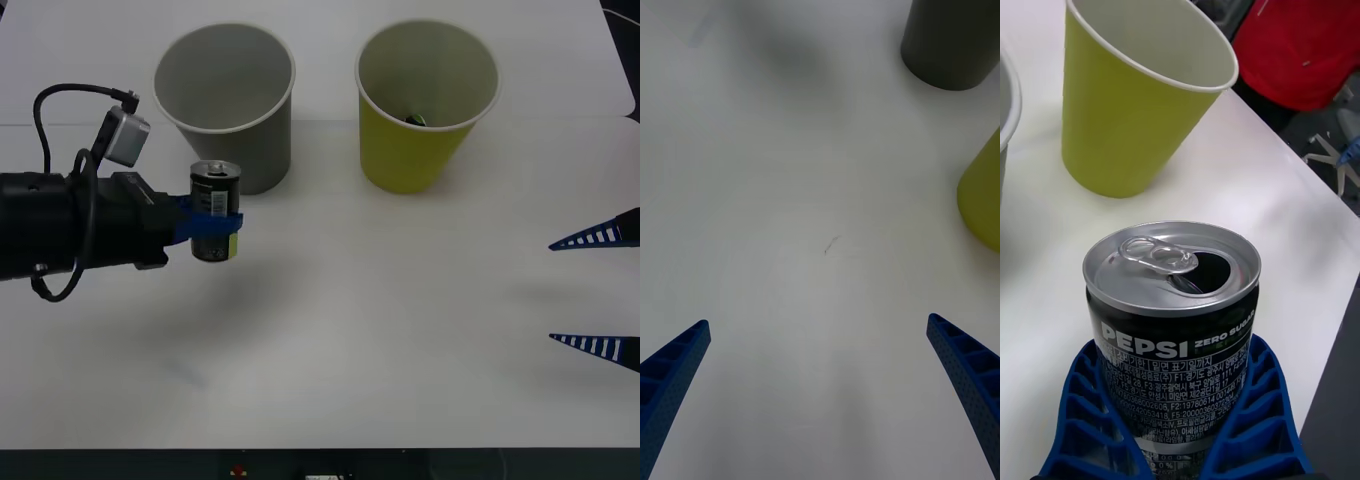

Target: Put the can into the green bin and the plastic bottle into the gray bin

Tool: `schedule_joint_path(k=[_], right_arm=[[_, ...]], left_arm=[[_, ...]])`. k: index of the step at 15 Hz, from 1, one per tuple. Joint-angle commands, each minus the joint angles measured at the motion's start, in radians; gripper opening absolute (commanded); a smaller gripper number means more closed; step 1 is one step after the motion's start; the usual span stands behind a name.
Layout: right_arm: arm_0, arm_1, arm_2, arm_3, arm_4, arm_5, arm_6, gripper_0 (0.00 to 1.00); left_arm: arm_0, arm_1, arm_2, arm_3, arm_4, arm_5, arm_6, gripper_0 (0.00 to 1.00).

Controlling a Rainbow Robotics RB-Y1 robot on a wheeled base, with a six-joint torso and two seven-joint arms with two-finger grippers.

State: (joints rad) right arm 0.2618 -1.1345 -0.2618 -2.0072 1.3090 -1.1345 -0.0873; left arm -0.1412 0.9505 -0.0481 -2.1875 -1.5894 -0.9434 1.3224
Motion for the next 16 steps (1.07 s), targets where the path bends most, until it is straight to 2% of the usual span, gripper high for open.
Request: schedule_joint_path(k=[1, 3, 4, 6, 9, 16], right_arm=[[0.0, 0.0, 0.0, 0.0, 0.0, 0.0, 0.0, 1.0], [0.0, 0.0, 0.0, 0.0, 0.0, 0.0, 0.0, 1.0], [0.0, 0.0, 0.0, 0.0, 0.0, 0.0, 0.0, 1.0], [0.0, 0.0, 0.0, 0.0, 0.0, 0.0, 0.0, 1.0], [0.0, 0.0, 0.0, 0.0, 0.0, 0.0, 0.0, 1.0], [0.0, 0.0, 0.0, 0.0, 0.0, 0.0, 0.0, 1.0]], left_arm=[[-0.097, -0.09, 0.068, -0.003, -0.075, -0.221, 0.069, 0.0], [-0.176, -0.153, 0.09, -0.001, -0.156, -0.348, 0.087, 0.0], [-0.213, -0.177, 0.09, -0.001, -0.178, -0.397, 0.135, 0.0], [-0.29, -0.234, 0.091, 0.005, -0.231, -0.482, 0.144, 0.0], [-0.439, -0.306, 0.091, 0.106, -0.267, -0.615, 0.143, 0.0], [-0.733, -0.409, -0.002, 0.348, -0.386, -0.627, 0.141, 0.0]])
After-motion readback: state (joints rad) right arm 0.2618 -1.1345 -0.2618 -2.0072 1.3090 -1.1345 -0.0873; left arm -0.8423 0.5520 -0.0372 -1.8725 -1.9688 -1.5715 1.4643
